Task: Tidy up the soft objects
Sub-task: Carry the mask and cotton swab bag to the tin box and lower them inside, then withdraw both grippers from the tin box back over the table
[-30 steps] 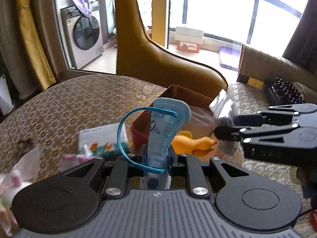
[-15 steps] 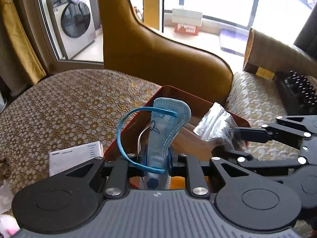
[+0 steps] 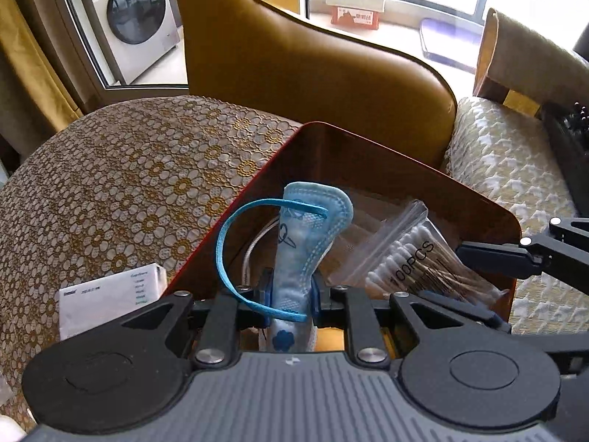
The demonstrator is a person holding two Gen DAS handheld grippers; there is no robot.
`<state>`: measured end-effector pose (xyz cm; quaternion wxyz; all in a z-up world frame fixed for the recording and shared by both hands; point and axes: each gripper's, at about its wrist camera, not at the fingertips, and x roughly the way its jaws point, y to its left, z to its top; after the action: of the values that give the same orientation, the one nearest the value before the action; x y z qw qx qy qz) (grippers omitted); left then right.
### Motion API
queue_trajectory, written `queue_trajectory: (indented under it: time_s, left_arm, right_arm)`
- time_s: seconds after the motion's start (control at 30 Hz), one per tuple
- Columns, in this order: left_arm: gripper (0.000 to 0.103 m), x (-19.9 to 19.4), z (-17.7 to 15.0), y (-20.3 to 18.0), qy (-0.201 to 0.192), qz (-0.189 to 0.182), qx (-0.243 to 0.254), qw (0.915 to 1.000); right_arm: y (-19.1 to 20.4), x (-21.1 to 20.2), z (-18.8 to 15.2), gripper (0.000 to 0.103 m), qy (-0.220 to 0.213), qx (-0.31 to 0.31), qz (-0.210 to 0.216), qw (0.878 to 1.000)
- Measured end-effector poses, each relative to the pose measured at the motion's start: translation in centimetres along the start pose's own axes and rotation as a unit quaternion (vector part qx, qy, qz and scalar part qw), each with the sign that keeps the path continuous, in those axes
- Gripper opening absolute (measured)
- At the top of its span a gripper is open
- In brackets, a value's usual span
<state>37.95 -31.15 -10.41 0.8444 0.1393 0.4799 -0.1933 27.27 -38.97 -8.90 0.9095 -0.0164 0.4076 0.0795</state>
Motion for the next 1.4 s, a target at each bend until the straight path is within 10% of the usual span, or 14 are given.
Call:
queue_trajectory:
  time_s: [0.7, 0.83, 1.4]
  left_arm:
    - [0.025, 0.0, 0.0, -1.0, -0.001, -0.004, 0.008, 1.0]
    - [0.077, -0.6, -0.1, -0.5, -0.007, -0.015, -0.006, 0.9998]
    - [0.079, -10.6, -4.0, 1.9, -0.074, -0.033, -0.026, 0.9963]
  right_arm:
    - [0.1, -1.5, -0.2, 0.058, -0.017, -0.004, 0.011, 1.0]
    - [0.1, -2.2, -0.3, 0.059, -0.02, -0.001, 0.01, 1.0]
    - [1.9, -9.7, -1.2, 0.07, -0.071, 0.008, 0.041, 0.997]
